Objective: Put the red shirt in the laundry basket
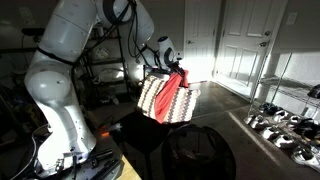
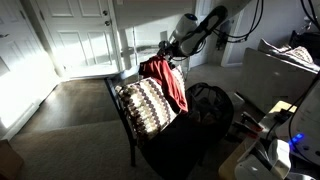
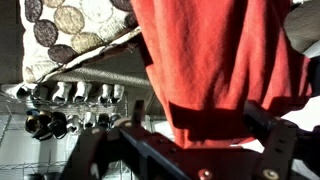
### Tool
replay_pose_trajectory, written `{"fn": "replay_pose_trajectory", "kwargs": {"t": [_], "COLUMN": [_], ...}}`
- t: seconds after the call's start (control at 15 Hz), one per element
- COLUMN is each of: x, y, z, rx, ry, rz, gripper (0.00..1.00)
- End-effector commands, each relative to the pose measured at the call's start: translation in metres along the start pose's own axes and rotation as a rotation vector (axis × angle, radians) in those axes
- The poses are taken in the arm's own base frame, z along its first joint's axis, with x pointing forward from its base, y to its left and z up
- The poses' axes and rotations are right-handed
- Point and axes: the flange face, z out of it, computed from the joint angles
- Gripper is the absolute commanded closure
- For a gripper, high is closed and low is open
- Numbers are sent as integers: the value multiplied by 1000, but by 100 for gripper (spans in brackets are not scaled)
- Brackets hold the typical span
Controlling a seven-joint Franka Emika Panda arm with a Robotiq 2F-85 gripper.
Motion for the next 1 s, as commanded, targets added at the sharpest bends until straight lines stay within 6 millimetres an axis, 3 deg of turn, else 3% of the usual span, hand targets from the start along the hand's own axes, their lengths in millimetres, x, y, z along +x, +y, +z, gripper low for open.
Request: {"fn": "replay_pose_trajectory", "kwargs": {"t": [0.0, 0.4, 0.8, 0.87, 0.93], "x": [1, 5, 4, 3, 2], "y": [3, 20, 13, 10, 8], "z": [-9, -3, 11, 12, 13], "rx": [71, 65, 53, 65, 67], "ry": [-42, -28, -41, -45, -46], "rz": [-40, -38, -55, -54, -51], "gripper": [0, 0, 1, 25, 26]}}
